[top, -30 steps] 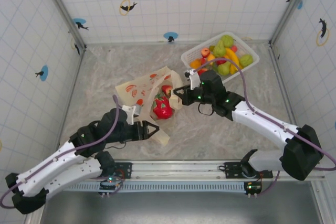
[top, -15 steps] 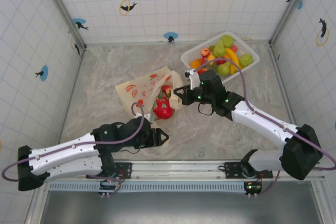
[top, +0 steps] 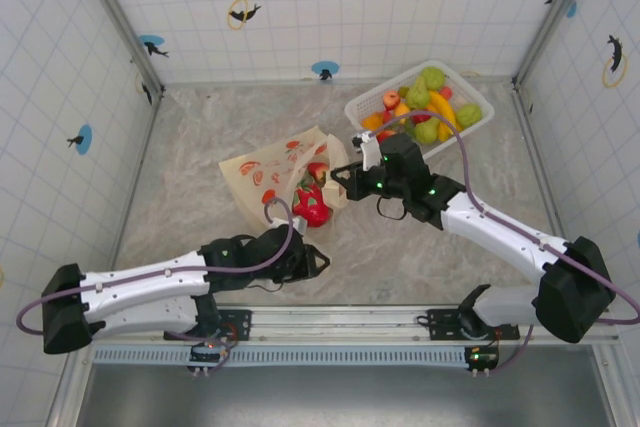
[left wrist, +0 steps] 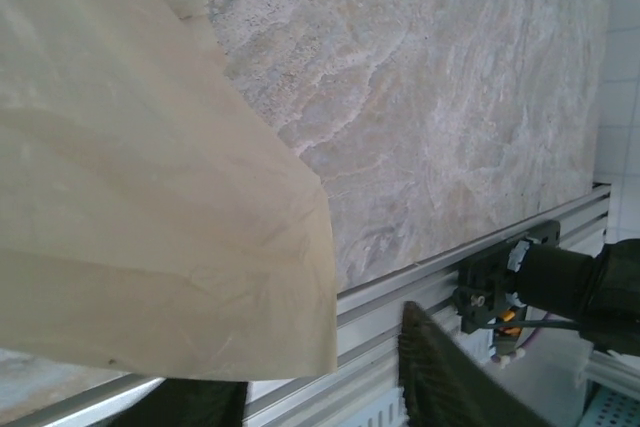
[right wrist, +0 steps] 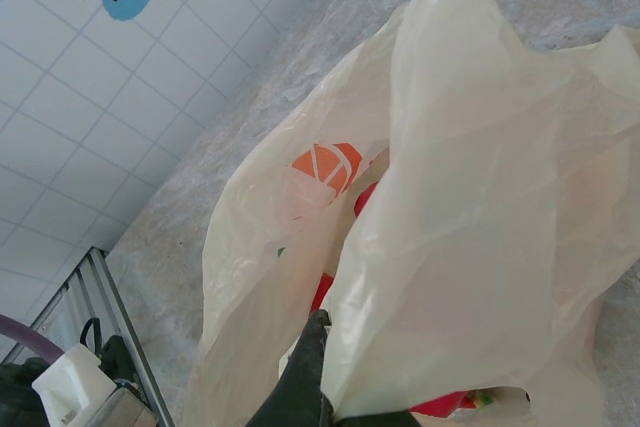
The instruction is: Place the fake fruits into the plastic bag and tie a complex knot
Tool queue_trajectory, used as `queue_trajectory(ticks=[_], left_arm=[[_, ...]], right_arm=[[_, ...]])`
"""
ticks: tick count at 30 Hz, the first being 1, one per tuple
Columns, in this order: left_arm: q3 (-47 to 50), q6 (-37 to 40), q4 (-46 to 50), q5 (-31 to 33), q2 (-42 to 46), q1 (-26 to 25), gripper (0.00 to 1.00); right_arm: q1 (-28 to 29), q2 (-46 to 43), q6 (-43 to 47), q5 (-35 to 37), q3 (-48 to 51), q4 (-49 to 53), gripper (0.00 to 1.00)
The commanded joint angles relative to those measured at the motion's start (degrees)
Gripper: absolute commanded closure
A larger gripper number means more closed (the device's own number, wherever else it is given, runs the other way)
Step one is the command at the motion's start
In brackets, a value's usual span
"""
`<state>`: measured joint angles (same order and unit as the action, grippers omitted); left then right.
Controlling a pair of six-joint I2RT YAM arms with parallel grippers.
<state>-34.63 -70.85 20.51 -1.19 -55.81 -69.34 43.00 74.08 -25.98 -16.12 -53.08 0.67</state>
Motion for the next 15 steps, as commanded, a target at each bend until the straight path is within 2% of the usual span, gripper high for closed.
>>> queue_trajectory(ticks=[1,5,10,15], left_arm=[[-1.21,0.07,-0.42,2.38,-0.35,-0.27,0.73],[-3.24,0.76,2.44,6.37,0.73,-0.35,0.99],[-8.94,4.39,7.57,14.18,3.78,-0.07,1.00],[-16.91,10.58,11.98,16.90,5.23,2.90,1.00]], right_arm=[[-0.27,-0.71,-0.18,0.78,0.21,-1.21,1.00],[-0.33,-2.36,0.11,1.34,0.33,-0.32,1.00],[-0.79,-5.70,0.50,1.88,0.52,1.33,1.00],[-0.99,-8.82,-0.61,1.40,-0.42,0.14,1.00]])
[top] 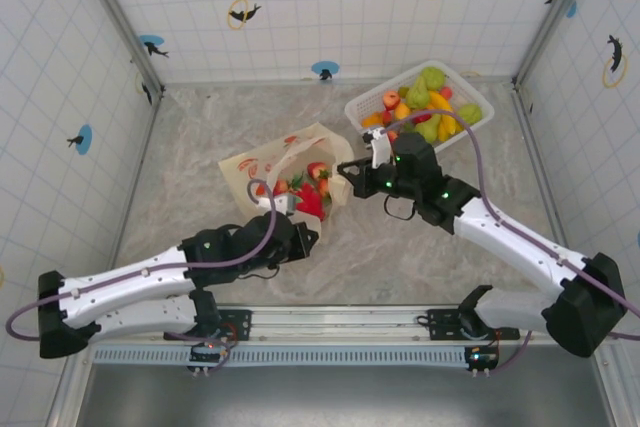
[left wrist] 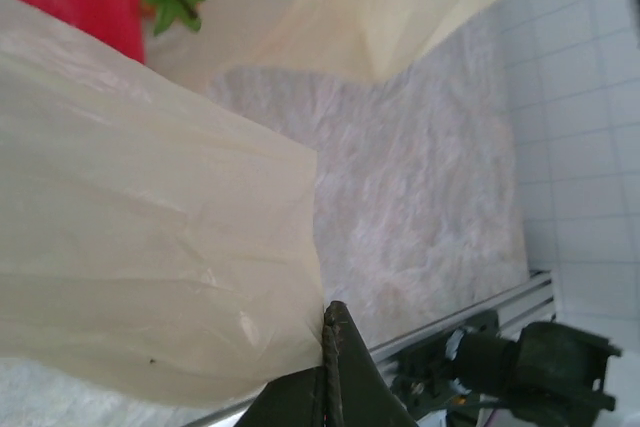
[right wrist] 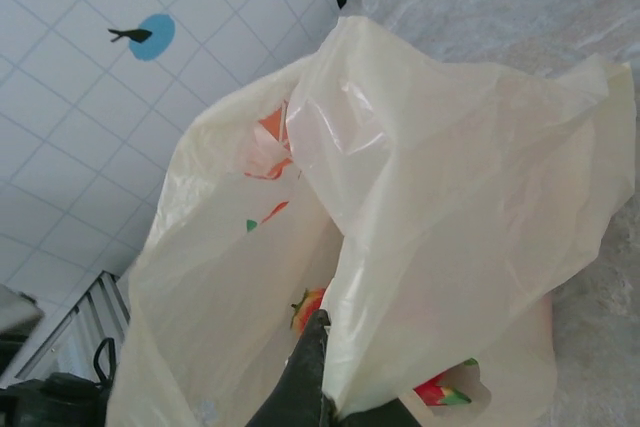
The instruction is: Place the fake fruits into the plastic bag and tie a complex knot
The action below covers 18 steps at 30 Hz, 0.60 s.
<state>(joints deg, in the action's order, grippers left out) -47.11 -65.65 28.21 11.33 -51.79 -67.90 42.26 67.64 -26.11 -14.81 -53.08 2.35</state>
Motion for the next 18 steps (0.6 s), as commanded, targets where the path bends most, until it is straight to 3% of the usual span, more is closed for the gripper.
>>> queue_trajectory(ticks=[1,9,13,18], left_arm=[[-6.53,7.32,4.75,5.06,1.55,2.17,1.00],[-22.57,22.54,5.96,5.63,1.40,12.10,1.00],[-31.96,28.21,7.73,2.45,-2.22,18.32,1.00],[-35.57,31.37,5.19,-3.60,-4.40,26.16,1.00]], right_arm=[[-0.36,-3.07,-0.59,0.04,-1.07,-1.49,1.00],[-3.59,-4.95,-1.60,-1.82,-10.17,-0.07,1.00],[-6.61,-4.18,-3.32,-3.02,-15.12,0.82,1.00],[-8.69,-4.50,-3.69,-2.96,-18.97,1.81,1.00]])
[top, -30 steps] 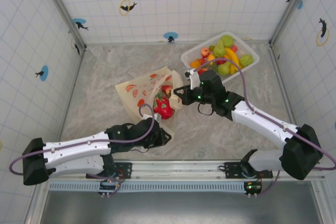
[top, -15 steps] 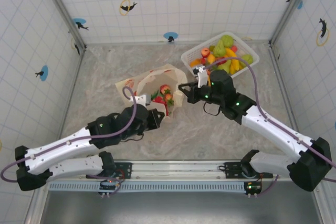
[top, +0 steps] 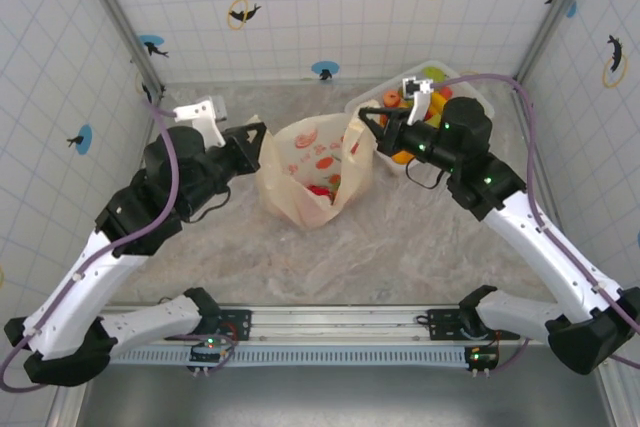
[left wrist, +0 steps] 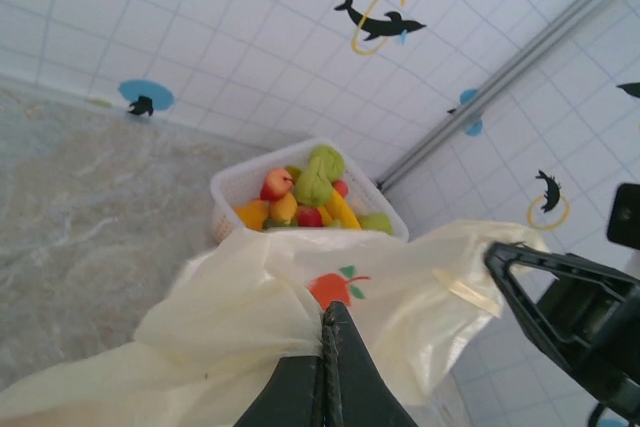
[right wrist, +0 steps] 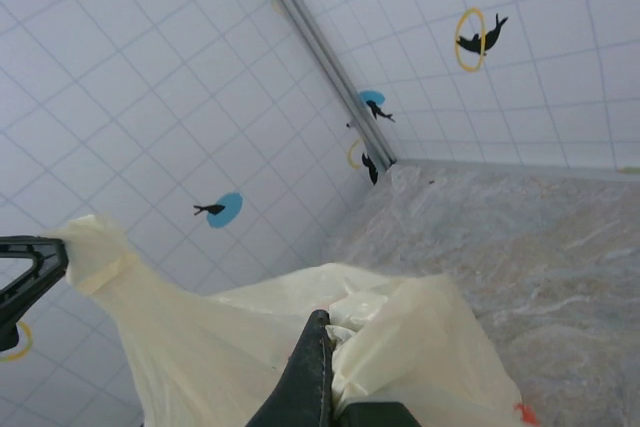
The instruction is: Place the fake fruits into the plastic bag and tie a complex knot
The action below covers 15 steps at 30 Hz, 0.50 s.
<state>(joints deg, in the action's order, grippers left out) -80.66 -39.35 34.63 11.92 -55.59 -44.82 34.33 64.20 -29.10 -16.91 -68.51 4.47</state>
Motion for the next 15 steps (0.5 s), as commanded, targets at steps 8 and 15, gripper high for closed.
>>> queue_trajectory(ticks=[8,15], left_arm=[[-3.63,6.20,-7.44,-18.11,-5.93,11.81,1.00],[3.66,3.96,-16.49,-27.42,-8.11,15.98,1.00]], right_arm=[[-6.17,-1.09,-2.45,-1.82,-5.38,1.77,1.00],[-11.56,-3.02,-3.44,-4.34,3.31,2.34,1.00]])
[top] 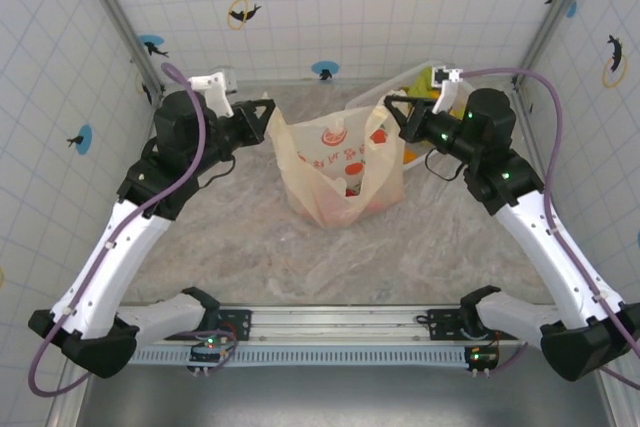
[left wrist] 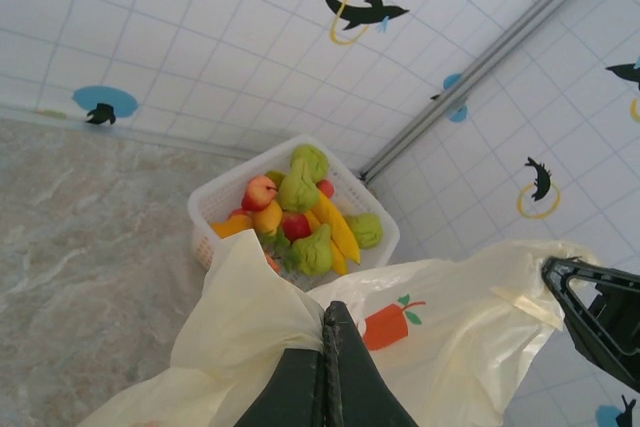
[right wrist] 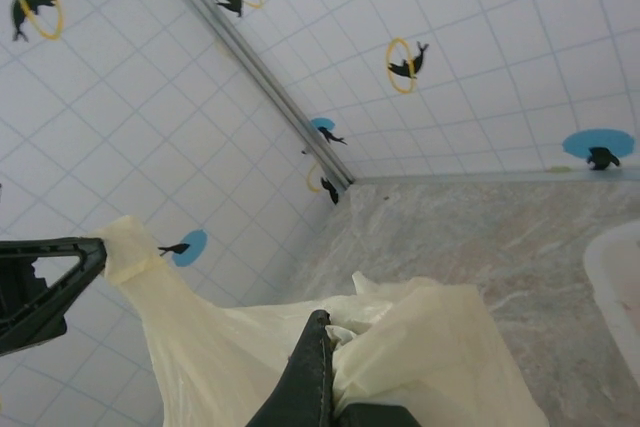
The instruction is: Place the fake fruits into the plastic bag and tie a complex knot
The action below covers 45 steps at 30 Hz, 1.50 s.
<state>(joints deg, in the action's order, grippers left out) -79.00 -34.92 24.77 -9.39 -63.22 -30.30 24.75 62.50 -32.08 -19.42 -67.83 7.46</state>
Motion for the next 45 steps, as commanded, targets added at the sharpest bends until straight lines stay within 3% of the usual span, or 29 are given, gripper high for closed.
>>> queue_trajectory(ticks=[1,3,7,10,12,15,18,22,27,29,39,45], left_arm=[[2.63,-0.81,-8.08,-7.86,-0.95,2.16,1.00],[2.76,-1.53,-10.17,-10.91,-1.99,3.18,1.00],[1.43,-2.67,-13.43,-15.82,-4.83,5.05,1.00],[0.77,-3.43,-15.48,-18.52,-6.40,5.25,1.00],[0.73,-4.13,-17.15,-19.97,-7.06,5.45,1.00],[0.42,-5.13,-19.39,-22.47,-7.85,6.00,1.00],[-0.26,-5.60,-20.86,-24.60,-8.36,6.39,1.00],[-0.98,-6.49,-22.75,-28.06,-9.09,6.79,1.00],[-0.92,-6.87,-24.50,-32.58,-9.08,6.85,1.00],[-0.56,-6.41,-24.14,-33.30,-8.77,6.96,1.00],[0.94,-5.78,-23.81,-35.74,-7.89,7.00,1.00],[1.12,-5.61,-23.46,-35.99,-7.71,7.01,1.00]], right_arm=[[-3.34,-1.77,-0.23,-2.71,3.56,-0.54,1.00],[-6.09,-2.72,0.23,-4.87,4.49,-0.26,0.97],[-11.92,-4.46,2.67,-12.00,3.01,1.70,0.62],[-15.52,-6.80,8.08,-13.89,-1.22,9.75,0.42],[-17.81,-8.72,11.81,-12.81,-4.17,14.74,0.32],[-18.86,-11.86,19.05,-4.89,-9.40,23.94,0.25],[-18.78,-13.59,24.74,-0.47,-13.77,27.91,0.23],[-15.20,-12.06,25.18,-7.68,-14.26,21.35,0.22],[3.29,-4.08,32.49,-5.51,-14.80,18.02,0.22],[6.62,0.68,34.49,-9.41,-16.38,16.91,0.22],[7.08,22.40,44.04,-28.64,-30.46,17.94,0.22],[7.18,29.99,42.70,-34.28,-35.06,14.91,0.24]])
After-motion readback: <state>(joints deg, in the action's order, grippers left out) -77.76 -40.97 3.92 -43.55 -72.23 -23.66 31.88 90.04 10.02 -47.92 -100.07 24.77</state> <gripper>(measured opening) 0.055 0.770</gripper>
